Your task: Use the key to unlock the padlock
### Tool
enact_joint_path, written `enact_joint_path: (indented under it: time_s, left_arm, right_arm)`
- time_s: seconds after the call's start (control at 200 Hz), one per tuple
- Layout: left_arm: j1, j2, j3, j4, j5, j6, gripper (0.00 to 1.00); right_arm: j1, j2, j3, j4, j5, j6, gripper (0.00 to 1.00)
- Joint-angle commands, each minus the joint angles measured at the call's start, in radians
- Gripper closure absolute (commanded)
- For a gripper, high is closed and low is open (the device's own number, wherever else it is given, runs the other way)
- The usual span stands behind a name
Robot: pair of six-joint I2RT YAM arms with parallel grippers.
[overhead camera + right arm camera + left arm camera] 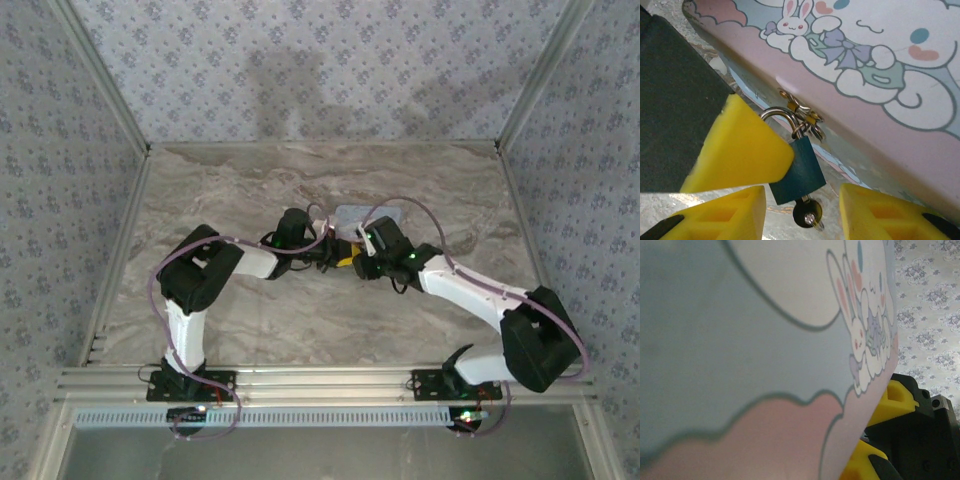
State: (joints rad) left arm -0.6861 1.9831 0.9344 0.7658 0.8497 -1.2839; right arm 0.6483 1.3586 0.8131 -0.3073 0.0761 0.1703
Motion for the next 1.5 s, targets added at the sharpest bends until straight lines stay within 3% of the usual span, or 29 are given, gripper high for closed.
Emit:
enact_joint_path:
  time_s: [0.0,0.085,0.265,0.335,0.415,0.575,0.834,1.054,1.344,1.494]
  left_arm:
    - [0.007,-0.053,0.035,0.047,0.049,-0.012,1.0]
    - [0.009,-0.052,0.034,0.064,0.049,-0.026,1.0]
    - [0.011,-0.054,0.037,0.069,0.055,-0.029,1.0]
    - [0.013,-0.054,0.037,0.069,0.057,-0.029,1.0]
    - [0.013,-0.055,0.034,0.065,0.06,-0.024,1.0]
    - [0.014,-0.059,0.024,0.038,0.056,0.003,1.0]
    - [0.014,-0.074,-0.026,-0.016,0.003,0.055,0.61]
    - [0.024,-0.097,-0.075,-0.059,-0.049,0.068,0.59]
    - [0.026,-0.22,-0.052,-0.531,-0.177,0.292,0.59]
    - [0.035,-0.289,-0.039,-0.627,-0.224,0.351,0.59]
  right_arm:
    - [0.009,0.03,0.04,-0.008,0.039,-0.044,0.56]
    - [0.015,0.049,0.048,-0.008,0.044,-0.049,0.57]
    - [0.024,0.066,0.054,-0.008,0.048,-0.063,0.71]
    - [0.025,0.068,0.057,-0.012,0.045,-0.074,0.91]
    - [0.027,0.063,0.056,-0.016,0.031,-0.081,1.0]
    - [0.03,0.058,0.053,-0.022,-0.008,-0.089,1.0]
    - [0.031,0.063,-0.022,0.047,-0.11,-0.041,1.0]
    - [0.036,0.105,-0.052,0.058,-0.172,-0.025,1.0]
    - [0.038,0.197,-0.022,0.015,-0.235,0.001,1.0]
    - [0.051,0.2,-0.029,0.042,-0.235,-0.001,1.0]
